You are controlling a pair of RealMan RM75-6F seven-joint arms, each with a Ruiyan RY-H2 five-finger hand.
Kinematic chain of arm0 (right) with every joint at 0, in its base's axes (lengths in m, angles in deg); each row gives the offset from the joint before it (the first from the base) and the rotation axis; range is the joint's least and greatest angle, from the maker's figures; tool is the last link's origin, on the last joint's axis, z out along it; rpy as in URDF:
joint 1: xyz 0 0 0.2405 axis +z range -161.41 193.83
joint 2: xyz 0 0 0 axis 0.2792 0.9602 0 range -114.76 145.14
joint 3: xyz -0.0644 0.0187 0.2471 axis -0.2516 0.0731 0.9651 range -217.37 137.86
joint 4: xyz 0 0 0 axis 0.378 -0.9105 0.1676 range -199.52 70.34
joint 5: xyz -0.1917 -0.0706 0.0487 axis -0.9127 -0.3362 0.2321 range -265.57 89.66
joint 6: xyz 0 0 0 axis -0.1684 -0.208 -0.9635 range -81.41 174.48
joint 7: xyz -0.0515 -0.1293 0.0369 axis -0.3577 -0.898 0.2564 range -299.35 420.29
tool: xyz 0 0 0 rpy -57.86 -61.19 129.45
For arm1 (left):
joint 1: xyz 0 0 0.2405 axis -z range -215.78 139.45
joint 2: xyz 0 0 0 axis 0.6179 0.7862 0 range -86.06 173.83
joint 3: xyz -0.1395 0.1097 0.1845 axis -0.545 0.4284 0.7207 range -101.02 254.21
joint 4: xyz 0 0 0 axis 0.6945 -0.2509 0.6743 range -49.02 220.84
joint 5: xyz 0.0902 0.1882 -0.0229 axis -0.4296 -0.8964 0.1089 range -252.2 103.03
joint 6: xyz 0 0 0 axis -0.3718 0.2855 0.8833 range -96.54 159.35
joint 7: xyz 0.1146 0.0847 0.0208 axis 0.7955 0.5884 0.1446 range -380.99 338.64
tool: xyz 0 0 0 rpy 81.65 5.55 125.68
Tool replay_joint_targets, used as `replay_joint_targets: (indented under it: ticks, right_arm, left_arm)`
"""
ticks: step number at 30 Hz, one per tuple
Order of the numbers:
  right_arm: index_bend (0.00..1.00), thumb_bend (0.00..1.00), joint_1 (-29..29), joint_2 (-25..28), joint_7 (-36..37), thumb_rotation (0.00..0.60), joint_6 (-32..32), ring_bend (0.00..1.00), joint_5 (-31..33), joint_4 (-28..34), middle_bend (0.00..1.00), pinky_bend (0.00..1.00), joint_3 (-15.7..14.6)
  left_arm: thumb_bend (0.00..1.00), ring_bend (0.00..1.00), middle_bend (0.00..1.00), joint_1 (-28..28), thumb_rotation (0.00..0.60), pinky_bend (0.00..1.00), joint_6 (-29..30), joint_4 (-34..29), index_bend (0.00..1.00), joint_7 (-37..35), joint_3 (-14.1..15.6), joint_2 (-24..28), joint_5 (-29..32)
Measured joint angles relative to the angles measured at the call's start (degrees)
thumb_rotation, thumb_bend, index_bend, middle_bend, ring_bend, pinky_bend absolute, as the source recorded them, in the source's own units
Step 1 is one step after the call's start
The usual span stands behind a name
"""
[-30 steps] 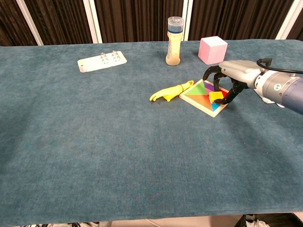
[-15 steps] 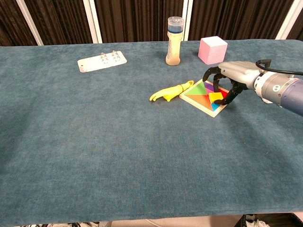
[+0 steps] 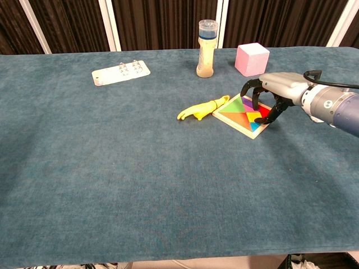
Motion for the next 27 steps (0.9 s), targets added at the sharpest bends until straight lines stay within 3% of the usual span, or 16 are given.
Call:
replay_joint_targets:
  ticks: [5,9,17,22,27]
  right_arm:
    - [0.25,0.21,-0.2,1.1,0.3,0.6,1.7,0.2,-0.4,1.9,0.38,0.17,0.5]
    - [0.25,0.17,-0.7,3.4,0.4,0.6,3.6,0.17,-0.9,5.2,0.26,0.17,1.1]
    - [0.25,0.12,-5.7,15.6,-2.0,0.6,9.6,0.06,-1.4,21.8,0.1,0.17,0.8]
    - [0.23,0.11,-13.5,26.3,-4.2,0.6,18.1,0.03,-3.8,33.0,0.06,0.17,-2.2]
    - [0.23,0.11,-20.9,31.5,-5.6,0.6,26.0,0.03,-7.2,36.4,0.06,0.17,-6.9]
  left_arm:
    - [0.26,0.0,0.0,0.0,0.6,0.0,-0.1,0.0,0.0,0.1,0.0,0.0,0.1]
    - [0.26,0.0,0.0,0.0,0.6,0.0,-0.1,0.1,0.0,-0.2,0.0,0.0,0.0]
    - [0.26,0.0,0.0,0.0,0.6,0.0,-0.1,0.0,0.0,-0.4,0.1,0.0,-0.3]
    - [0.26,0.0,0.0,-0.1,0.6,0.0,0.4,0.0,0.0,-0.4,0.1,0.0,-0.8]
    - [0.26,0.0,0.0,-0.1,0.6,0.0,0.6,0.1,0.0,-0.2,0.2,-0.2,-1.1]
